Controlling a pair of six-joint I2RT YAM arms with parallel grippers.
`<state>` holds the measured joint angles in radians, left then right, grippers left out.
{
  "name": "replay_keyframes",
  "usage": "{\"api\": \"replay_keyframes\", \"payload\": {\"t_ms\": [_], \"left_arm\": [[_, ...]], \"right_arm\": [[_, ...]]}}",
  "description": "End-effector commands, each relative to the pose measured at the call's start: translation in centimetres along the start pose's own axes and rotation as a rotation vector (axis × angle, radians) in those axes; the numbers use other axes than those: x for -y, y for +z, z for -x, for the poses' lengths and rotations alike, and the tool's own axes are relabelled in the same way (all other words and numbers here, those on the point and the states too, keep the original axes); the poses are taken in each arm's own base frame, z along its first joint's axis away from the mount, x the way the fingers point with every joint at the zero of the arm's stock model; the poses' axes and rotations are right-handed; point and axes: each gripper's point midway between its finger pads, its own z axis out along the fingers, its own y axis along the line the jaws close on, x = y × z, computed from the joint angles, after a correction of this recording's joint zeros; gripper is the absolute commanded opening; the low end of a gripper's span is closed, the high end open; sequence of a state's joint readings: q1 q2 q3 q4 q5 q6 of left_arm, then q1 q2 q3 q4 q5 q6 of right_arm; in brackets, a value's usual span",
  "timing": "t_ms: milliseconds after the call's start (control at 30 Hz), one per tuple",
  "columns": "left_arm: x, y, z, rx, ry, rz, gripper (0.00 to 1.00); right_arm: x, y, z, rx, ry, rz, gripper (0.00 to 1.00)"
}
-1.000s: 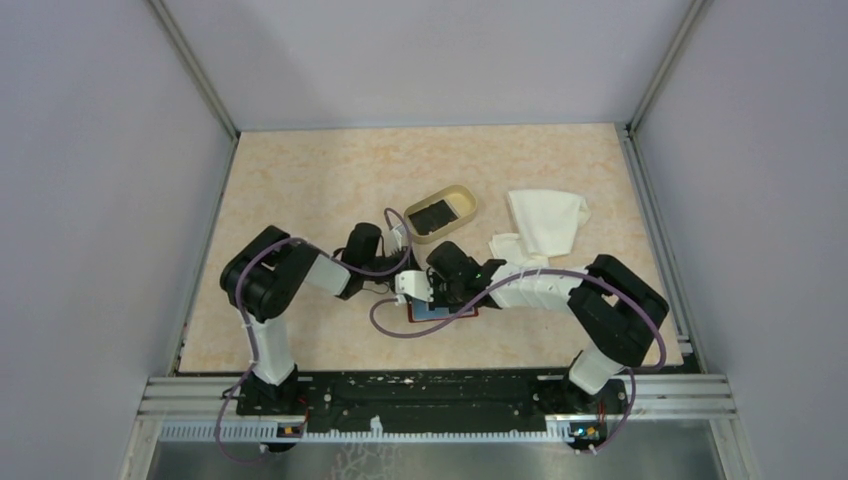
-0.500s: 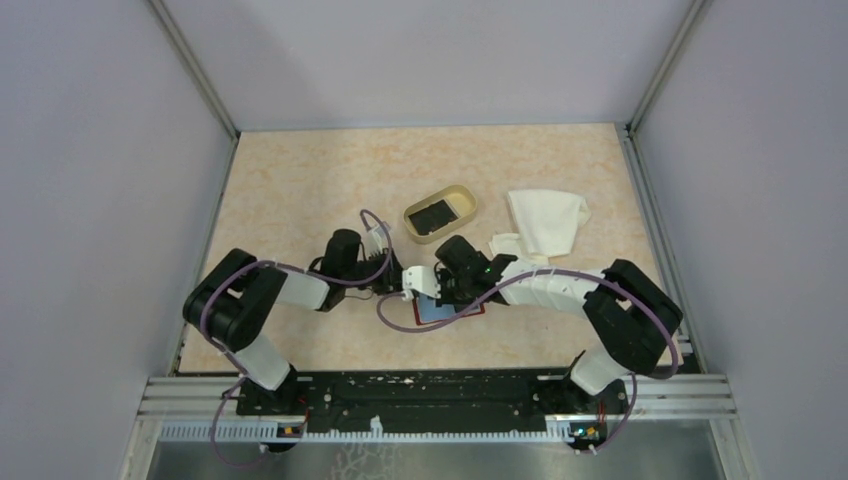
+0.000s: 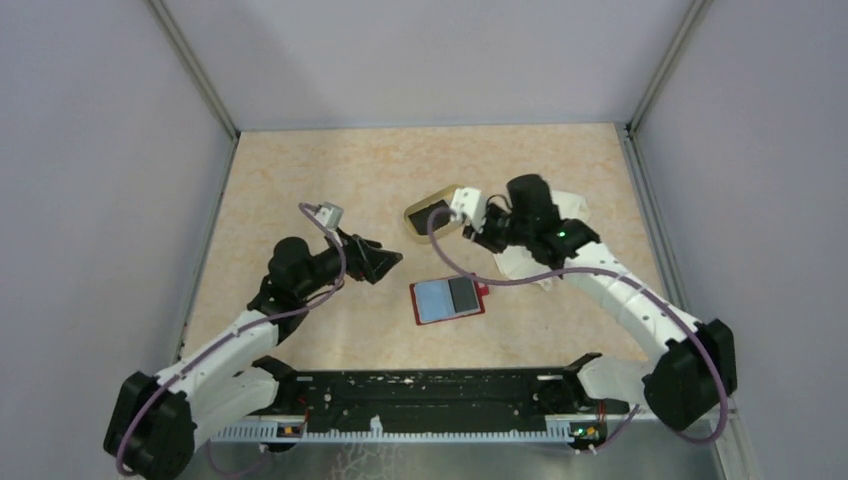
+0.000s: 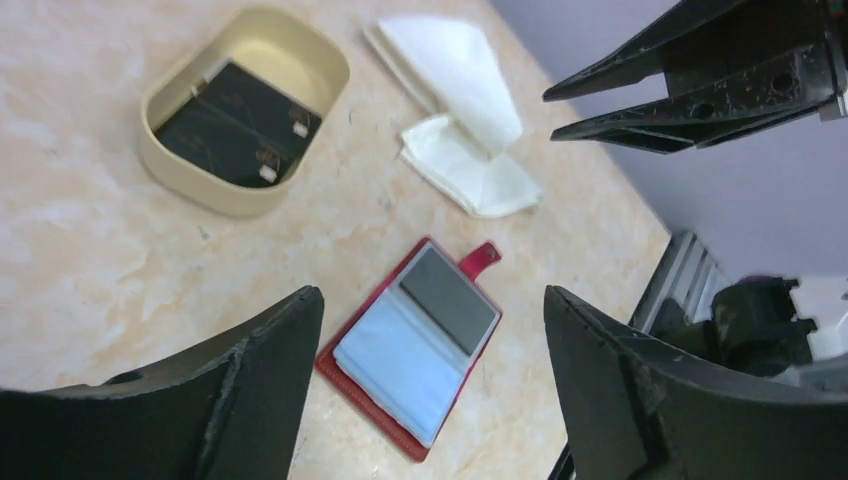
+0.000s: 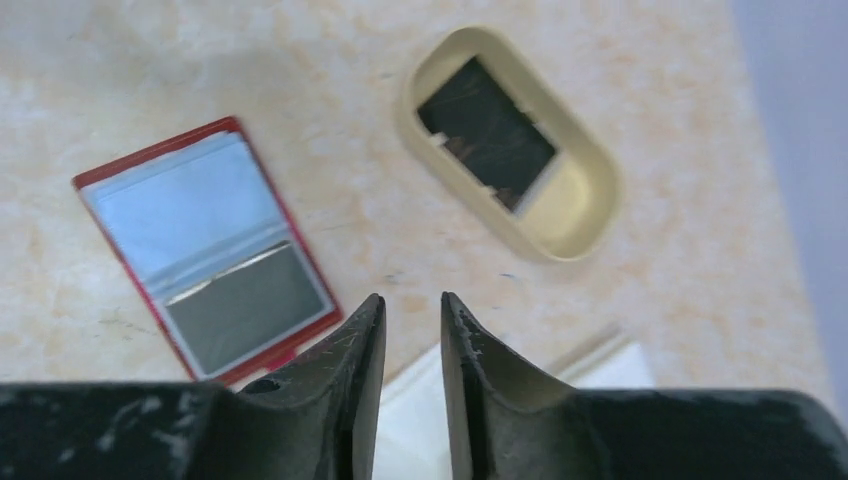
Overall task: Put the credit cards into the card holder
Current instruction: Insert the credit card into the card holder, then pick up the credit card from the storage box.
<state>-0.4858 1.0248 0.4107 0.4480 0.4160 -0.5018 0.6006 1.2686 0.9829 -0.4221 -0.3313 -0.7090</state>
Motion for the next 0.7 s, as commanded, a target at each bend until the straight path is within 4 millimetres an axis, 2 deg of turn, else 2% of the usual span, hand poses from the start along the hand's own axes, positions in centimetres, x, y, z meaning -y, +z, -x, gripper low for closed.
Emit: {"api": "replay_keyframes", "payload": {"t_ms": [0,100,133,233,433,533,667], "left_arm": [[-1.8,-2.5,2.0,0.138,0.119,0.131,0.98],[-1.5,-3.5,2.6,0.208,0.091,0.133,0.99],[-1.5,-3.7,2.4,0.215,0.065,0.131,0.99],[-0.8,-3.7,1.7,0.215,0.017,0.083,0.99],[-0.3,-3.6,2.4,0.28,-0.08,0.05,0.99],[0.2,-3.7,3.8,0.312,-0.076,0.048,0.99],[0.7,-4.0,4.8,0.347,-0.09,0.035,0.99]], "right_arm": [[3.5,-6.3,4.6,0.239,0.04,-0.109,0.42],[4.8,-8.8,5.7,0.331,0.031,-0.207,0.75],[5.1,-9.2,6.1,0.339,0.024,-0.213,0.81],[4.7,-9.2,7.5,0.354,0.051,-0.133,0.85],[3.9,-8.1,11.4,0.519,0.167,0.052,0.84],[4.0,-6.7,11.9,0.53,0.223,0.124,0.84],[3.5,-5.3,11.4,0.518,0.276,0.19,0.84]]}}
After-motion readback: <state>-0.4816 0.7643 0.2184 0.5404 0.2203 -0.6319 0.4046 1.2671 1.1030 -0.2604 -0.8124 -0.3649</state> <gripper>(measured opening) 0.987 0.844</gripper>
